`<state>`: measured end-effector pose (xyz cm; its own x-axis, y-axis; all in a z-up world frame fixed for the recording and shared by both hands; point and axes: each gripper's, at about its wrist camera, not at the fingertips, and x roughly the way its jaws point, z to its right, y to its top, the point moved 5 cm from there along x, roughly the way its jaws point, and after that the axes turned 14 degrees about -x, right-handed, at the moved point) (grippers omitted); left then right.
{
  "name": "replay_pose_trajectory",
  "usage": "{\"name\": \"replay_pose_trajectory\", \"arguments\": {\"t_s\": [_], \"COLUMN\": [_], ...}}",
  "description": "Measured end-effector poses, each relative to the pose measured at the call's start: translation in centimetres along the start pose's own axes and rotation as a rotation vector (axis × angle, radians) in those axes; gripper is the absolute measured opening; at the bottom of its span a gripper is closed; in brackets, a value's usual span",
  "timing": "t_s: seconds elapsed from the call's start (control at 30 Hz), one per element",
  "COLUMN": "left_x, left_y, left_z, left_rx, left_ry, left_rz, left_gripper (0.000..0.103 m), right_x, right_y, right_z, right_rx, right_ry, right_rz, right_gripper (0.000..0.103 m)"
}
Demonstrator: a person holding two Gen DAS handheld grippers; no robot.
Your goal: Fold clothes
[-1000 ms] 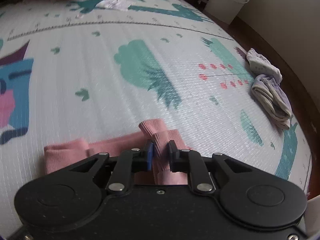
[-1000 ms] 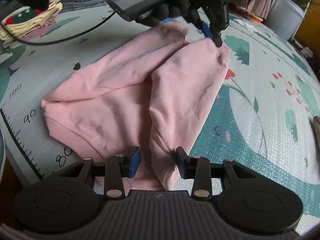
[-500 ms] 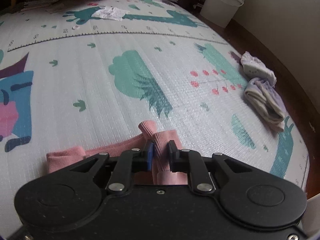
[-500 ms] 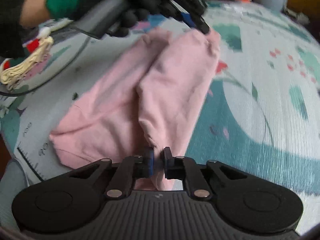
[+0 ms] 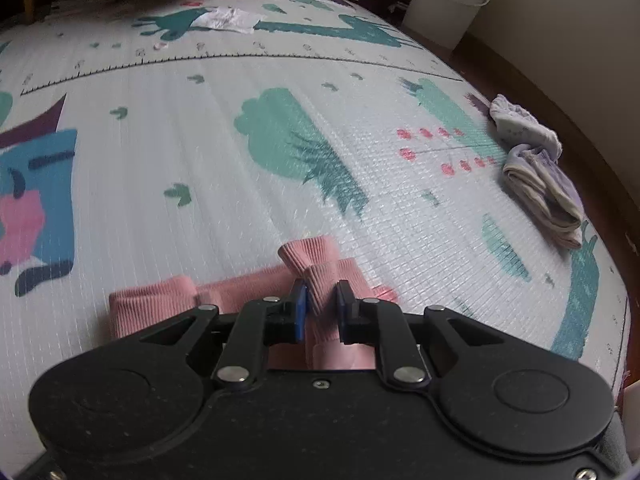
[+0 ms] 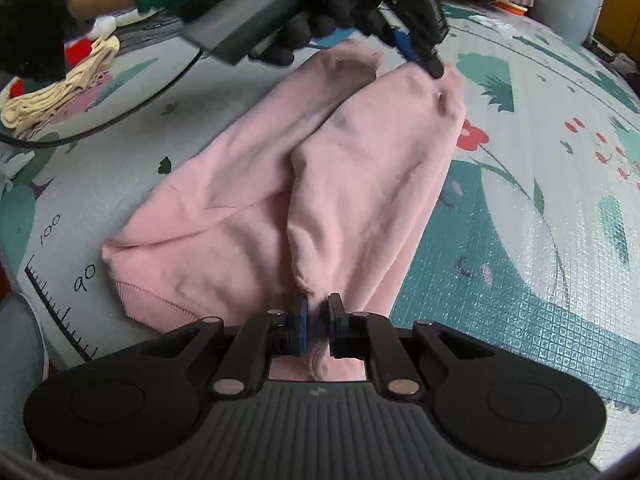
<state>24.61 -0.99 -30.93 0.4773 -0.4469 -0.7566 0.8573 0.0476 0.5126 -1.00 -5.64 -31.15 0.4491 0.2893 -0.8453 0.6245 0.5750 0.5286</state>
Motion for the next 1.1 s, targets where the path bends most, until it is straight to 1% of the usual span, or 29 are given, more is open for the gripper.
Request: {"name": "replay_pose_trajectory", "arguments": {"t_s": [0.13,0.23,0.27,0.3,0.33,0.4,0.47,0.5,0.57,0.63,0.7,0.77,0.87,0.93,0.97,1.0,1.03,1.07,1.1], "left_x": [0.6,1.0,0.9,0.5,0.0,-1.3,-2.4,-2.7,-2.8,-2.6,-2.4,-2.2,-2.1,-2.1,-2.0,-2.0,-2.0,-2.1,-2.1], "left_y": [-0.5,-0.9,-0.9,-0.9,-0.8,-0.6,-0.8,-0.9,-1.3,-1.7,-2.0,-2.0,-1.9,-1.9,-2.0,-2.1,-2.1,-2.2,-2.2], "left_z": [-0.8,-1.4,-1.6,-1.7,-1.7,-1.6,-1.6,-1.7,-1.8,-1.7,-1.6,-1.6,-1.7,-1.8,-1.8,-1.7,-1.7,-1.7,-1.7], "left_rx": [-0.002,-0.004,-0.006,-0.010,-0.007,0.011,0.013,0.006,-0.006,-0.001,0.009,0.010,-0.004,-0.017,-0.018,-0.014,-0.009,-0.005,0.000], "left_ry": [0.008,0.014,0.011,0.002,-0.001,-0.008,-0.022,-0.028,-0.038,-0.037,-0.036,-0.038,-0.042,-0.050,-0.050,-0.049,-0.048,-0.048,-0.048], "left_rz": [-0.013,-0.022,-0.021,-0.012,0.007,0.038,0.058,0.059,0.043,0.029,0.017,0.012,0.013,0.010,0.009,0.006,0.005,0.003,0.003], "left_gripper": [0.013,0.015,0.017,0.021,0.025,0.028,0.031,0.033,0.033,0.033,0.033,0.033,0.033,0.033,0.033,0.033,0.033,0.033,0.033], "right_x": [0.1,0.1,-0.4,-1.1,-1.8,-2.9,-3.9,-4.1,-4.0,-3.6,-3.7,-4.0,-3.9,-3.0,-2.3,-1.2,-0.5,-0.4,-0.2], "right_y": [0.1,0.1,0.2,0.2,0.1,-0.6,-1.7,-2.4,-3.5,-4.0,-3.6,-2.9,-2.0,-2.0,-2.2,-2.6,-2.9,-2.7,-2.5], "right_z": [-0.3,-0.5,-0.6,-0.8,-1.0,-1.5,-2.0,-2.1,-2.3,-2.5,-2.4,-2.3,-2.8,-3.4,-3.6,-3.7,-3.8,-3.9,-3.9], "right_rx": [0.008,0.031,0.042,0.050,0.049,0.059,0.083,0.110,0.140,0.133,0.135,0.116,0.017,-0.033,-0.043,-0.029,-0.016,-0.028,-0.035], "right_ry": [-0.002,0.018,0.016,-0.001,-0.030,-0.092,-0.151,-0.161,-0.160,-0.154,-0.162,-0.181,-0.201,-0.168,-0.141,-0.094,-0.061,-0.059,-0.045], "right_rz": [0.006,0.016,0.042,0.076,0.099,0.118,0.119,0.111,0.086,0.065,0.081,0.111,0.131,0.101,0.072,0.026,0.005,0.024,0.018], "right_gripper": [0.014,0.031,0.041,0.047,0.050,0.064,0.064,0.064,0.064,0.063,0.062,0.061,0.061,0.061,0.061,0.064,0.066,0.067,0.069]}}
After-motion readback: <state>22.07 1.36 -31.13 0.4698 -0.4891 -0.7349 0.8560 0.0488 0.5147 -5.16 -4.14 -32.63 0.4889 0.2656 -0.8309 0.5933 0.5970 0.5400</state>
